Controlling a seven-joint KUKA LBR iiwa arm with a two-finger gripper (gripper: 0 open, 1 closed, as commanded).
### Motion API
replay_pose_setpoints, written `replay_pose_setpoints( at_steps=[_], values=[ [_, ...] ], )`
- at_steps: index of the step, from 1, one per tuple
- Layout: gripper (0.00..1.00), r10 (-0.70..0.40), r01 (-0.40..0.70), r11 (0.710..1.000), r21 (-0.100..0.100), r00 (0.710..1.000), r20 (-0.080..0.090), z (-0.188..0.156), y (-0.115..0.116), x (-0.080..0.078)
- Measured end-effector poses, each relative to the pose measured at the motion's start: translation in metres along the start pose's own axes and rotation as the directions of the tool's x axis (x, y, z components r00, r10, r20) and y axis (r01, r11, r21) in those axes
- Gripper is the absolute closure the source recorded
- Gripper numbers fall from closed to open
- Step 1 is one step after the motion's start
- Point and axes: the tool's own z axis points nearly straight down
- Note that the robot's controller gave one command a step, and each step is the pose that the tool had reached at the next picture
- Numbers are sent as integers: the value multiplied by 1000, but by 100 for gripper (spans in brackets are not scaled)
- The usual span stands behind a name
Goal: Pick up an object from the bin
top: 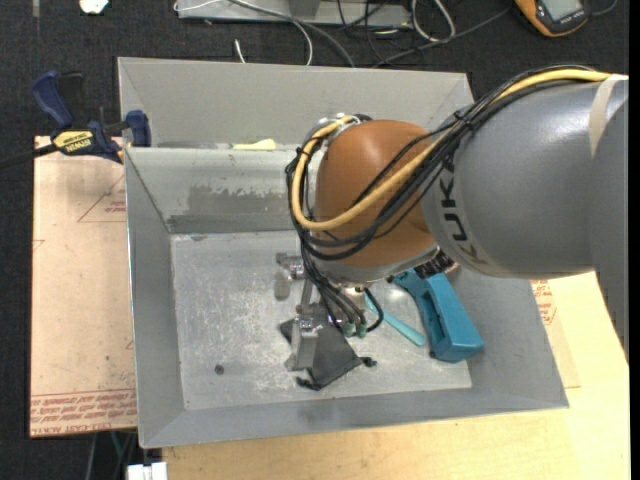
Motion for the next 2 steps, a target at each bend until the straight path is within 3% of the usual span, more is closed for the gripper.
replay_pose_setpoints(
  at_steps=[1,2],
  values=[
    [0,0,0,1000,0,1000,0,0,0,0],
    [0,4,-4,1000,0,1000,0,-18,-40,8]
  ],
)
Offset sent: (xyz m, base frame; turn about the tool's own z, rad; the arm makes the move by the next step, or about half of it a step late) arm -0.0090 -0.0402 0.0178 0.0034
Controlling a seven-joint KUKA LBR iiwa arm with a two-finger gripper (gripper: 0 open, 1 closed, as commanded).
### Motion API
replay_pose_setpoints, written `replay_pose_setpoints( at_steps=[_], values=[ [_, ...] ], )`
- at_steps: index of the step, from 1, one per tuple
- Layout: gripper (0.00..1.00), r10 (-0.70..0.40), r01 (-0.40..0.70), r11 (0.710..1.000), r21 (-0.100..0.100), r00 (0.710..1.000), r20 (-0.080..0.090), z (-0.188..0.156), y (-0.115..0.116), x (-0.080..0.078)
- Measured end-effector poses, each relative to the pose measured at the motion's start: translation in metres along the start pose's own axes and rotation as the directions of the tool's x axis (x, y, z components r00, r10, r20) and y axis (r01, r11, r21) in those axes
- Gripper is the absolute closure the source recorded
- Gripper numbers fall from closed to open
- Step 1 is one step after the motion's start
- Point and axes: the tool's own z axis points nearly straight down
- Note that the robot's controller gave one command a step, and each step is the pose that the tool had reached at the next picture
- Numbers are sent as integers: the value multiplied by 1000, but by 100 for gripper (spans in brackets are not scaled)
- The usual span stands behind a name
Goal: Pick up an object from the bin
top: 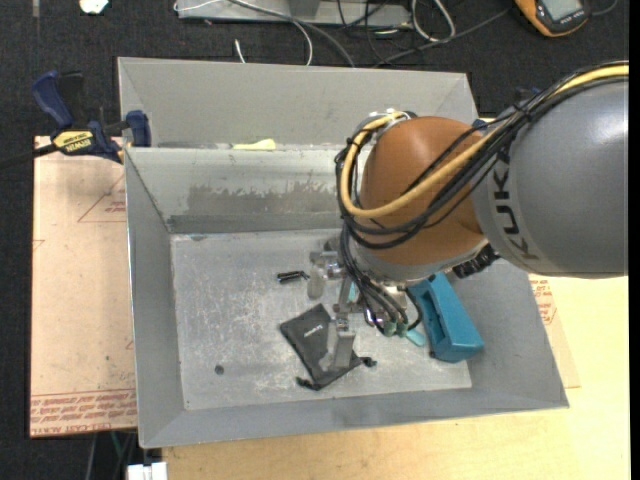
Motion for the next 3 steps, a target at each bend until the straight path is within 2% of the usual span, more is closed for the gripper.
replay_pose_setpoints(
  at_steps=[1,2,3],
  values=[
    [0,-300,300,954,-1,954,5,68,-31,-24],
    [0,-211,211,977,-1,977,9,84,-28,-45],
    [0,-79,79,997,-2,997,7,89,-29,-44]
  ],
)
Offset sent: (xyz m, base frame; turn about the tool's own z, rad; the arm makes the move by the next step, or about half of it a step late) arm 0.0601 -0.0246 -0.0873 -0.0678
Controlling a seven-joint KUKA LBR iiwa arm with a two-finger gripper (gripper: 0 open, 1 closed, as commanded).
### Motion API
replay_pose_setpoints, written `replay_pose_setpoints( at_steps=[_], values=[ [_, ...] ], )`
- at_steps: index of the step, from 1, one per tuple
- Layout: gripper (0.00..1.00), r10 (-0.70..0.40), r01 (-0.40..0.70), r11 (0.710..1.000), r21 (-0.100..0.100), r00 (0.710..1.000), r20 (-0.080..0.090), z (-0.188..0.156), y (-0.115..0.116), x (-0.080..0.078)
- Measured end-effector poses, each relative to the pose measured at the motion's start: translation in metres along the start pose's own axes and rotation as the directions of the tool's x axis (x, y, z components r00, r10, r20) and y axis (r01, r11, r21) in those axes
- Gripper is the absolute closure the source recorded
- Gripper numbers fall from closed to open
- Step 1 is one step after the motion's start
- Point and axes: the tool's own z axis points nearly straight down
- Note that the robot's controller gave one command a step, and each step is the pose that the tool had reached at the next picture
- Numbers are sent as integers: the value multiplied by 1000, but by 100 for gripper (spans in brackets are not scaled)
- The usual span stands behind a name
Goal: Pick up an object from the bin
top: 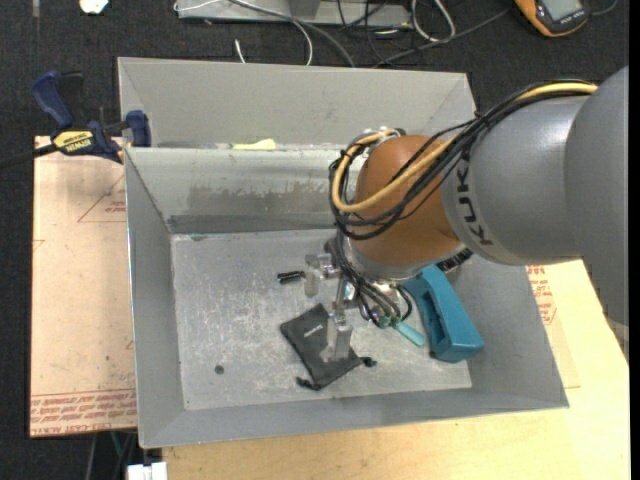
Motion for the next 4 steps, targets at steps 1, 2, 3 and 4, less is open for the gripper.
replay_pose_setpoints(
  at_steps=[1,2,3,4],
  values=[
    [0,-233,233,972,0,972,3,0,31,-24],
    [0,-72,72,997,-1,997,0,18,12,-13],
    [0,48,-48,999,0,999,-1,24,-9,-10],
    [0,125,-125,992,-1,992,0,34,-18,-3]
  ],
)
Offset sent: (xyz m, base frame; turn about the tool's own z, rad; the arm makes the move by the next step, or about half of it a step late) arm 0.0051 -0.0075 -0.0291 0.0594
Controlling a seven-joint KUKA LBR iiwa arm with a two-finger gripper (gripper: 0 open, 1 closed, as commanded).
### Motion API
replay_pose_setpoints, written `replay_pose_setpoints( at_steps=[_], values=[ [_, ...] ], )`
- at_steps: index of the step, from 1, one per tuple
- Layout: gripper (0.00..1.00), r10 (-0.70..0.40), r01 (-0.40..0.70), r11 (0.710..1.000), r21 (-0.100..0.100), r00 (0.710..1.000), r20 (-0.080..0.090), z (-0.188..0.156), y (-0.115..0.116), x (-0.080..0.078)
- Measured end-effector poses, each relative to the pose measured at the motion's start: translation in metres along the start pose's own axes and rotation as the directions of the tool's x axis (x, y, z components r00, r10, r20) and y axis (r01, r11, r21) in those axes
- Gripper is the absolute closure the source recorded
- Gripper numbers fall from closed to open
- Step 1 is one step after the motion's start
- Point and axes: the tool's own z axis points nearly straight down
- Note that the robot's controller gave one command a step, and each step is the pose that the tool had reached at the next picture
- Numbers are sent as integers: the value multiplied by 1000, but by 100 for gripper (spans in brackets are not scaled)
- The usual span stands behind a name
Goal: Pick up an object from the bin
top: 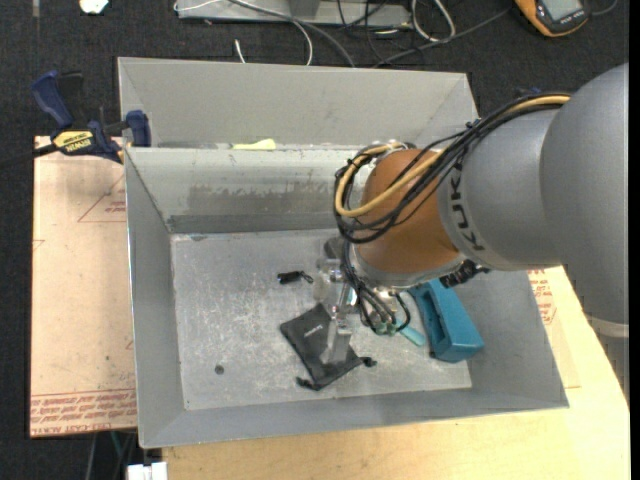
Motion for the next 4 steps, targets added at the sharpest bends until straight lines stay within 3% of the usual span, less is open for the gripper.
replay_pose_setpoints(
  at_steps=[1,2,3,4],
  values=[
    [0,18,-18,1000,1,1000,1,0,-7,-4],
    [0,-174,174,985,0,985,-1,-2,-1,1],
    [0,-401,401,916,0,916,0,-72,-11,-9],
    [0,-333,333,943,-2,943,-2,-53,-5,-1]
  ],
)
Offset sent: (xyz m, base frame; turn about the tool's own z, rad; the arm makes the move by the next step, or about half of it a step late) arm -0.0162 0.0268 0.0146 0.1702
